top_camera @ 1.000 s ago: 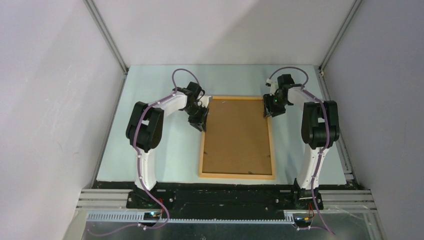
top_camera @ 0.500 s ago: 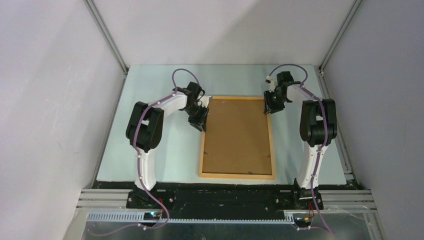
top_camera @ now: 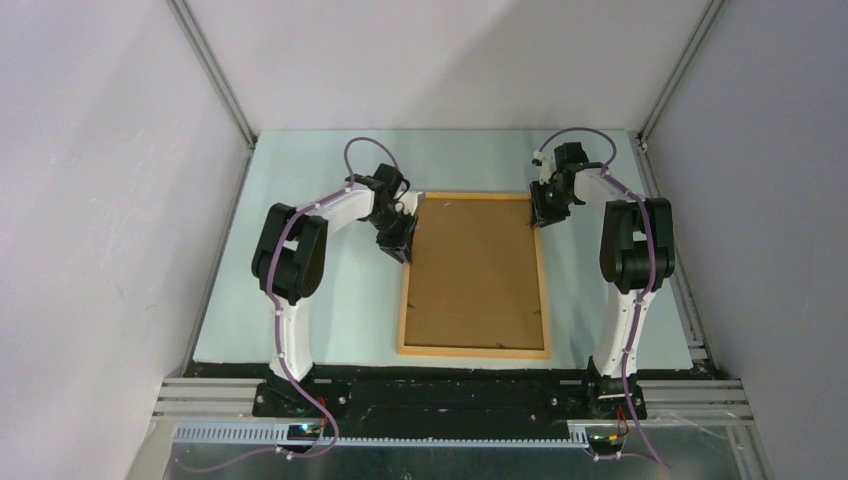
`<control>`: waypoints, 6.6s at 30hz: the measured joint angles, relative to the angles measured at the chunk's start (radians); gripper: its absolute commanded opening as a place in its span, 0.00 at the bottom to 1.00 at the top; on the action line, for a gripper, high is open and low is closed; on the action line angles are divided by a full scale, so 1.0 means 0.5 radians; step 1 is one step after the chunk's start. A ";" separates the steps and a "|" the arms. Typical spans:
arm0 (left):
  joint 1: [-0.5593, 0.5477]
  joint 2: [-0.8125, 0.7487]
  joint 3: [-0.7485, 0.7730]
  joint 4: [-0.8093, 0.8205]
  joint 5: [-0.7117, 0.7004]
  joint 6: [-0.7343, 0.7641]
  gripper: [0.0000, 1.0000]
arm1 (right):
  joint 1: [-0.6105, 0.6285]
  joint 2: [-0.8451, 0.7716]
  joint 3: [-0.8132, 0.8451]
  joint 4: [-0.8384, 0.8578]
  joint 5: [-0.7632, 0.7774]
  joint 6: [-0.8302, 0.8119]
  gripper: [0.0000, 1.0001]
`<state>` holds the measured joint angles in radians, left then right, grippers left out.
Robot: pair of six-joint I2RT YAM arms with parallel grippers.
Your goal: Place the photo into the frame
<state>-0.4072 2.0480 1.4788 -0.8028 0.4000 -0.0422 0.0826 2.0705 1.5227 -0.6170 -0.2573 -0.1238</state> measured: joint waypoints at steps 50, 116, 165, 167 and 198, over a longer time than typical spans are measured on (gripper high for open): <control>0.000 -0.001 0.000 -0.002 -0.002 0.000 0.11 | -0.068 -0.435 -0.681 0.009 -0.253 0.009 0.13; 0.208 0.081 0.320 -0.082 -0.377 0.223 0.66 | 0.287 0.515 0.847 -0.757 -0.432 -1.041 0.29; 0.362 -0.064 -0.077 0.102 -0.175 0.128 0.00 | -0.231 -0.876 -0.635 -0.409 -0.430 -0.580 0.66; 0.399 -0.121 -0.175 0.127 -0.130 0.093 0.00 | -0.231 -0.876 -0.637 -0.380 -0.427 -0.556 0.67; 0.890 -0.366 -0.890 0.595 0.696 -0.262 0.25 | -0.417 -0.454 -0.674 -0.244 -0.365 -0.209 0.61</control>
<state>0.0376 1.8648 1.0336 -0.5053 0.7479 -0.1734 -0.1257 1.8435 1.1854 -0.7391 -0.4397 -0.2283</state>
